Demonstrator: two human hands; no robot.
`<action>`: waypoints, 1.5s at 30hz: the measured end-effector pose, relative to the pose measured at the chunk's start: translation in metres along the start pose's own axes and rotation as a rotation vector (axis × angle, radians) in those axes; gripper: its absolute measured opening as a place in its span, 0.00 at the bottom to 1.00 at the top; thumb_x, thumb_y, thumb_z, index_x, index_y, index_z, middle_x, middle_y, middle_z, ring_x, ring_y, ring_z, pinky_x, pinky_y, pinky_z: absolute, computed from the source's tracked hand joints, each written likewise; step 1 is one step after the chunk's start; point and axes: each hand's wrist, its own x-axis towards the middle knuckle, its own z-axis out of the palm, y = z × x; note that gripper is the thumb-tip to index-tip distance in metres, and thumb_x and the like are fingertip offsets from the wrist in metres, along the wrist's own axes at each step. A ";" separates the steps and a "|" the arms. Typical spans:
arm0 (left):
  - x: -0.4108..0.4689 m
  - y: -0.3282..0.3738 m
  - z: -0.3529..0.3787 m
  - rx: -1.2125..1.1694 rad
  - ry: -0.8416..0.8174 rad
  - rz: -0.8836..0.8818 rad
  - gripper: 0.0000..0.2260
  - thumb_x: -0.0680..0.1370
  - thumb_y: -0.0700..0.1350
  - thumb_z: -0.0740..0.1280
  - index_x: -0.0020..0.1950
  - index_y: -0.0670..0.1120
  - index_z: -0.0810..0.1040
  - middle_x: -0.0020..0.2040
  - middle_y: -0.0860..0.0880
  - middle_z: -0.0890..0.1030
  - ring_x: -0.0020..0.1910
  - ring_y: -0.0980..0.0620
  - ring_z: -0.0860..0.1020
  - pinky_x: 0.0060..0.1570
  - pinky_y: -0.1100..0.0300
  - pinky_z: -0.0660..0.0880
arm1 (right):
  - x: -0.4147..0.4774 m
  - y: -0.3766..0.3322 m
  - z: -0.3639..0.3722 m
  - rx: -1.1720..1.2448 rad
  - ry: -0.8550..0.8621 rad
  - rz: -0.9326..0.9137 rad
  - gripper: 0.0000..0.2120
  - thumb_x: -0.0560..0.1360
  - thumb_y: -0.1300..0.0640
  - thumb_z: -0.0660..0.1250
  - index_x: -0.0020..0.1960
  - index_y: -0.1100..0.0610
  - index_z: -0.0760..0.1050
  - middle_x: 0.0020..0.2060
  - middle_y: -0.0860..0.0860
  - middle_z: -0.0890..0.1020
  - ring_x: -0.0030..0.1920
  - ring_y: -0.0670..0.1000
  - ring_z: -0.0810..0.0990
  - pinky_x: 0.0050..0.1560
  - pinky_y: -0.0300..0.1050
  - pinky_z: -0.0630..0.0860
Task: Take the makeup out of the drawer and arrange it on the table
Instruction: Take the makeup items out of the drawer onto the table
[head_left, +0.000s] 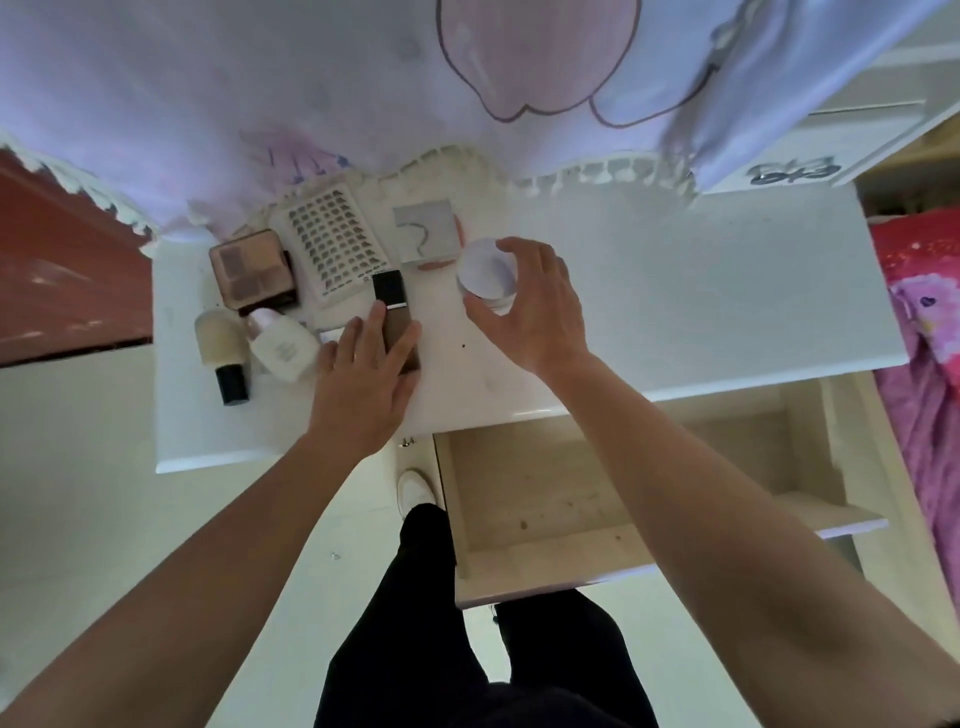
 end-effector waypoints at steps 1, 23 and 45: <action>0.002 -0.005 -0.001 -0.009 0.003 -0.009 0.24 0.82 0.55 0.57 0.77 0.52 0.63 0.78 0.39 0.61 0.70 0.34 0.67 0.60 0.38 0.69 | 0.012 -0.009 0.004 -0.001 0.002 -0.016 0.32 0.72 0.42 0.73 0.70 0.53 0.67 0.67 0.51 0.72 0.63 0.55 0.73 0.52 0.46 0.74; 0.002 0.007 -0.021 -0.147 0.085 -0.039 0.30 0.76 0.47 0.65 0.78 0.45 0.62 0.77 0.33 0.57 0.71 0.33 0.63 0.65 0.37 0.66 | -0.037 0.024 0.006 -0.038 -0.003 0.118 0.40 0.77 0.58 0.66 0.82 0.51 0.47 0.79 0.56 0.54 0.75 0.59 0.65 0.60 0.54 0.77; -0.143 0.241 0.136 -0.010 -0.322 0.463 0.12 0.76 0.50 0.66 0.56 0.47 0.80 0.43 0.47 0.83 0.36 0.44 0.81 0.29 0.55 0.74 | -0.279 0.227 -0.008 0.578 0.305 1.460 0.12 0.77 0.56 0.60 0.59 0.57 0.62 0.45 0.52 0.75 0.49 0.58 0.79 0.49 0.51 0.76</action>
